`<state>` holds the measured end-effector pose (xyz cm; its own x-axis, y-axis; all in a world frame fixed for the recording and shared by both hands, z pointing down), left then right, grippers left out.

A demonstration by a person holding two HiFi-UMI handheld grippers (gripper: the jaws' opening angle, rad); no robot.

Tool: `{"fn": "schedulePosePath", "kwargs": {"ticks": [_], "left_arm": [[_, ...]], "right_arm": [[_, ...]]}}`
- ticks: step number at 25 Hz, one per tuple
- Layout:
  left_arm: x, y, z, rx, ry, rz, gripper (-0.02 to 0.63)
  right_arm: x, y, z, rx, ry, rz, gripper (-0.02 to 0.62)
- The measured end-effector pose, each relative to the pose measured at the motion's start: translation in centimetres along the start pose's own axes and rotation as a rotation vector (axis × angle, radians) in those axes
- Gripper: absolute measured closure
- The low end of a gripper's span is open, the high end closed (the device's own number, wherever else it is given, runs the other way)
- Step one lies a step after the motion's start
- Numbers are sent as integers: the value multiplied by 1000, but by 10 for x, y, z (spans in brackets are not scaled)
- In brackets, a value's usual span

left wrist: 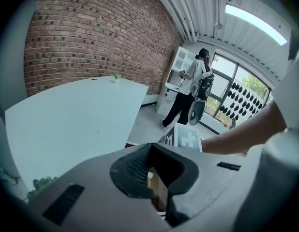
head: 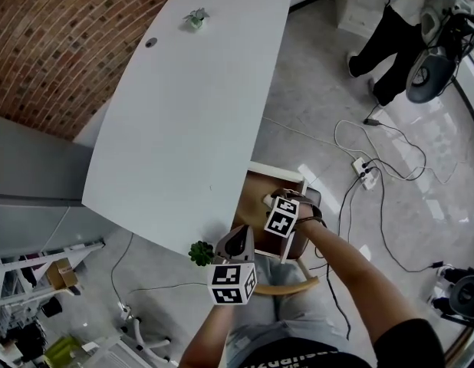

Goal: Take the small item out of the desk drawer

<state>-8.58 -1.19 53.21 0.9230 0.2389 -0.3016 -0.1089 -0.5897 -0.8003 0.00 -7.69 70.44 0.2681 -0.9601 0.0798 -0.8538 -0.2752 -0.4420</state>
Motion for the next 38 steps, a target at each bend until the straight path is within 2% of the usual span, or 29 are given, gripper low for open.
{"fn": "schedulePosePath", "kwargs": {"ticks": [16,23,28,38], "left_arm": [[-13,-23,-7,-1,31,38,600],[-15,-25,-16,7,36,42,600],[-17,-25,-21,10,38,43,600],[-17,-26,-26,23,37,57,600]], "right_arm": [[8,-5,-56,-64,14,52,376],[21,-12,-72,-72,-9,-12,376],[23,-22,-84,-145,40,-41,376],[25,-33,-110,-302,75,-96,367]]}}
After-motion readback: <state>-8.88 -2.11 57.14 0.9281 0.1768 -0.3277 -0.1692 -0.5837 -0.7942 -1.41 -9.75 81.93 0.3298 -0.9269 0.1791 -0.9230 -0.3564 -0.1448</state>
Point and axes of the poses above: the fingertips, and each gripper's own axes: z backward along the fingers, x to its right, y out of its top, the point moved 5 cm from there along z, backward along the fingers, and after that the axes turned 9 degrees about x, right-handed, at the moved point
